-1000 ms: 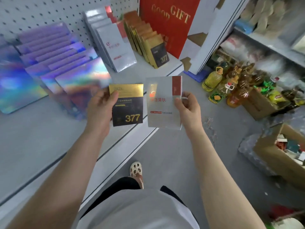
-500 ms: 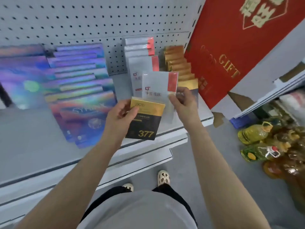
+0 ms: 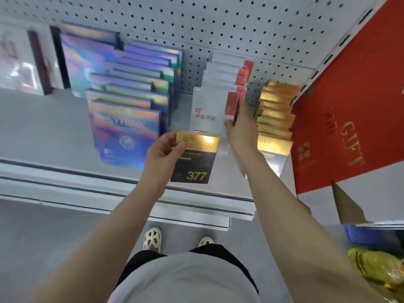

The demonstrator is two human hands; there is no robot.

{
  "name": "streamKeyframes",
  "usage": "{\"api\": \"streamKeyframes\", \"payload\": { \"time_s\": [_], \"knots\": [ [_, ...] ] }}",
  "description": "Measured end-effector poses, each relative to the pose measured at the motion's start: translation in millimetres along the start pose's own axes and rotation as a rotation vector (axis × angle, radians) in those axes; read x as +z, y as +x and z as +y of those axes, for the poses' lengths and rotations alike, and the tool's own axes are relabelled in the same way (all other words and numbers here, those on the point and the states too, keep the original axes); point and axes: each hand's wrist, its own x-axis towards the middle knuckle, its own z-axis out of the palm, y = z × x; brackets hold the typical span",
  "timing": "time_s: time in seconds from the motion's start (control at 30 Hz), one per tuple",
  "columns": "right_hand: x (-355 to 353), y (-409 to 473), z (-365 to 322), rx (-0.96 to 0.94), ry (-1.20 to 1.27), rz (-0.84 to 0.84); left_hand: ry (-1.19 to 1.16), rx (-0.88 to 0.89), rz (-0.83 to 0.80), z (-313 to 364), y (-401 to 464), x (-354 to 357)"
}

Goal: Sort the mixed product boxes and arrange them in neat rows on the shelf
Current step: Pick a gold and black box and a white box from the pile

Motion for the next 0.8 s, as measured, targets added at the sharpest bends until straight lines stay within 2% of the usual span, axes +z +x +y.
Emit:
{"api": "streamKeyframes", "payload": {
  "time_s": [0.1, 0.17, 0.2, 0.3, 0.37, 0.43, 0.6, 0.7, 0.8],
  "knots": [
    [-7, -7, -7, 0.000, -0.164, 0.060, 0.005, 0.009, 0.012, 0, 1, 7],
    [-17, -15, -9, -0.014, -0.078, 0.119, 0.004, 0.009, -0.001, 1, 3, 12],
    [-25, -20, -9, -0.013, 0.037, 0.096, 0.002, 0.007, -0.012, 1, 3, 15],
    [-47, -44, -4, 0.005, 0.360, -0.223, -0.011, -0.011, -0.040, -1, 6, 29],
    [-57, -57, 8, -0.044, 0.355, -0.350, 0.009, -0.025, -0.073, -5, 8, 41],
    [-67, -63, 25, -0.062, 0.306, -0.337, 0.095, -0.025, -0.123, -11, 8, 55],
    [-104, -72, 69, 0.016, 0.367, -0.279, 0.368, 0.009, -0.283, -34, 4, 89],
    [-121, -76, 89, 0.076, 0.219, -0.195, 0.576, -0.025, -0.394, -54, 3, 105],
    [-117, -75, 97, 0.080, 0.035, -0.178, 0.678, 0.014, -0.417, -68, 3, 117]
  ]
}}
